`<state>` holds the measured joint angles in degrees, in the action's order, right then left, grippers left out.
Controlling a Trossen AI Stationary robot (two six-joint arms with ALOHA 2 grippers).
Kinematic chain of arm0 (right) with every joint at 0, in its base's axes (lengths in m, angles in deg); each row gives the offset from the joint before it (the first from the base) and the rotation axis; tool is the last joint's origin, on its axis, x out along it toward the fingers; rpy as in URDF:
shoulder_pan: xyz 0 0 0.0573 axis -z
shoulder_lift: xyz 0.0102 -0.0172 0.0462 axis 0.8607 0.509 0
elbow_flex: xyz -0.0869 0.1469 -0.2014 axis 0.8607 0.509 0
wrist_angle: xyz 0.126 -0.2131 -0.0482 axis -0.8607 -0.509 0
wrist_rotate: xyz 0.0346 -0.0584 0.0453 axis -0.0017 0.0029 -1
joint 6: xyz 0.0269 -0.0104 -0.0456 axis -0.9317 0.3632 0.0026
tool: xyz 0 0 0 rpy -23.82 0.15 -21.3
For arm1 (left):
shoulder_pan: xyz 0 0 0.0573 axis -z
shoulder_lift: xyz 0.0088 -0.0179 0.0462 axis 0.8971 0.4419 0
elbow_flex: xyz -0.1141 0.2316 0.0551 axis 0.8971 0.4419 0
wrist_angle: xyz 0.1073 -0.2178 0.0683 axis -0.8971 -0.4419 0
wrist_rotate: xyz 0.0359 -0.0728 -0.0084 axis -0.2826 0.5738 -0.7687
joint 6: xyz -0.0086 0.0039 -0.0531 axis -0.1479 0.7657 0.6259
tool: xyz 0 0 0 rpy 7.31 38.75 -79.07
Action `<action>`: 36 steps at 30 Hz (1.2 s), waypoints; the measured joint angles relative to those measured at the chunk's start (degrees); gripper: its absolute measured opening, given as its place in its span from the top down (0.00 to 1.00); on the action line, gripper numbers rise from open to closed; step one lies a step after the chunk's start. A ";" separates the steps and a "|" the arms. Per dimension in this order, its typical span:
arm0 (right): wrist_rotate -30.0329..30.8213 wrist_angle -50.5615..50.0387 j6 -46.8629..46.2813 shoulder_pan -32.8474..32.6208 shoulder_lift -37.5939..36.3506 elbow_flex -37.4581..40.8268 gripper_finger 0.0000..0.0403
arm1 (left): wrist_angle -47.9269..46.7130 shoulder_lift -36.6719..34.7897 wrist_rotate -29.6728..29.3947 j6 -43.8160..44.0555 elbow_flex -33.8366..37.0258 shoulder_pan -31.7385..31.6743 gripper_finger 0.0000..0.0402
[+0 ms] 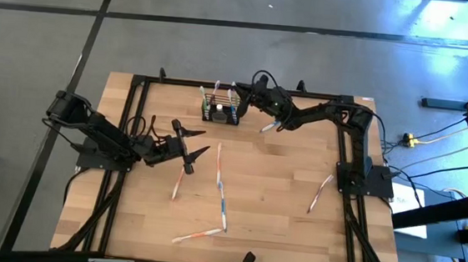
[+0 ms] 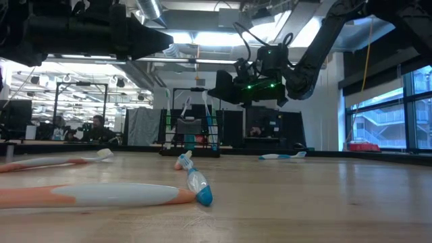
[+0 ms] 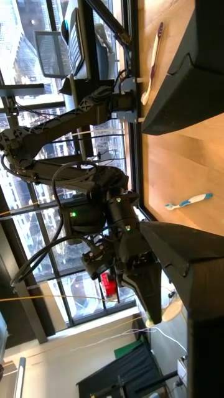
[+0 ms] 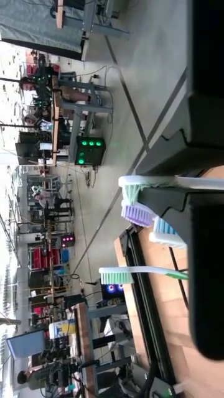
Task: Pick & Place toothbrushing station
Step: Put the green toothbrush into the black wire organizer, then put the top left orange toothbrush into the black wire organizer
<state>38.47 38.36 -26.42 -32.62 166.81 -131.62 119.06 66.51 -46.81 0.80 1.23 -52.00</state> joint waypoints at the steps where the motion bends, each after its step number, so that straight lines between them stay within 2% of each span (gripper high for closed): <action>1: 0.02 0.00 -0.02 -0.02 0.00 0.01 0.93 | 0.00 0.00 -0.01 0.00 0.00 0.00 0.41; 6: 0.06 -0.02 0.04 0.00 0.00 0.01 0.89 | 0.00 0.00 -0.02 -0.91 0.00 0.01 0.41; 17: -1.27 -0.02 -0.01 -0.39 0.00 0.02 0.65 | -0.01 0.00 -0.02 -1.00 0.00 0.00 0.41; 23: -1.27 -0.32 -1.10 -0.37 -0.43 0.02 0.56 | -1.41 0.00 -0.13 -0.92 0.00 0.01 0.41; 30: -1.29 -1.13 -1.78 -0.37 -3.71 0.02 0.52 | -3.39 -0.02 -1.61 2.83 0.00 -0.01 0.41; 36: -1.29 -9.74 -1.36 -0.37 -10.48 0.02 0.52 | -4.31 -0.02 -1.68 5.18 0.00 0.01 0.41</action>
<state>37.18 28.62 -27.78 -32.99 156.33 -131.60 114.75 66.49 -48.49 5.97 1.23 -51.99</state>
